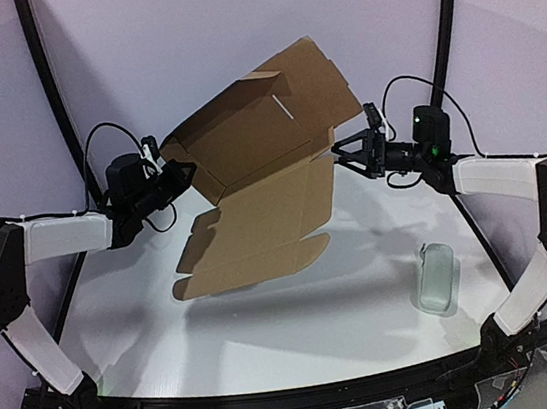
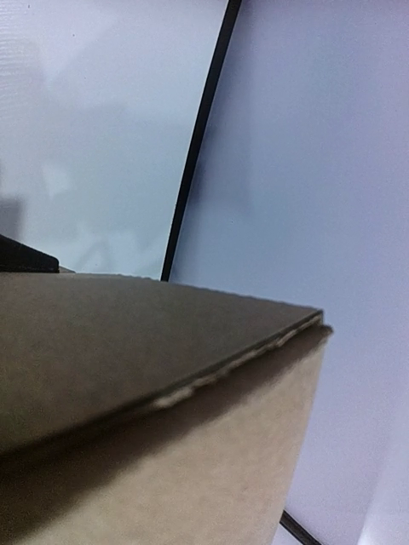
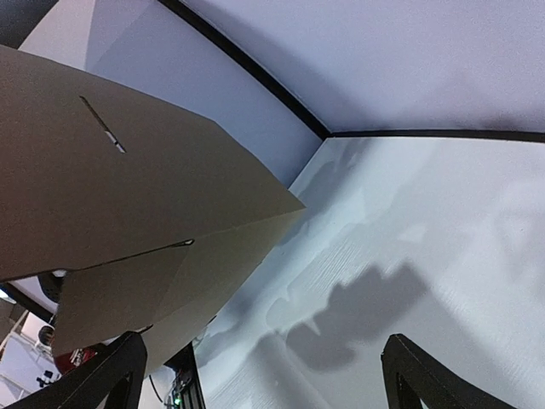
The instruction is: Fold the paper box
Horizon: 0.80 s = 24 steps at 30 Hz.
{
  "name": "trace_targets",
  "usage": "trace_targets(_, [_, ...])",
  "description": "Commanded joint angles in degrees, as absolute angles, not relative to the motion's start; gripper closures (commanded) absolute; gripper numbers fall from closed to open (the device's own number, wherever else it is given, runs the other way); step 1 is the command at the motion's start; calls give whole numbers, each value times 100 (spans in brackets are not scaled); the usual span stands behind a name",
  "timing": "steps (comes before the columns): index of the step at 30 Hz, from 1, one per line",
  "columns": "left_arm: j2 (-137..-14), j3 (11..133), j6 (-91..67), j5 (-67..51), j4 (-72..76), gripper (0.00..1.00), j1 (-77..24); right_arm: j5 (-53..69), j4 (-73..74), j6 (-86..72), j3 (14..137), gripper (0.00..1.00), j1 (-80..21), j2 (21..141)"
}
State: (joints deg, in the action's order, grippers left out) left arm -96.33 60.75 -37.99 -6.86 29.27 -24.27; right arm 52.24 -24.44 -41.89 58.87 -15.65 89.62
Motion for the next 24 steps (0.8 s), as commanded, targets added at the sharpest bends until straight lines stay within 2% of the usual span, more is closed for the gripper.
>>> trace_targets(1, [-9512, 5989, -3904, -779, 3146, 99, -2415, 5255, -3207, -4673, 6097, 1, -1710, 9223])
trace_targets(7, [-9527, 5950, -3901, -747, 3151, 99, -2413, 5434, -4319, -5456, 6003, 2, -1761, 9450])
trace_targets(24, [-9551, 5879, -3964, -949, 3292, 99, -2417, 5060, -3925, -5293, 6285, 2, -2115, 9760])
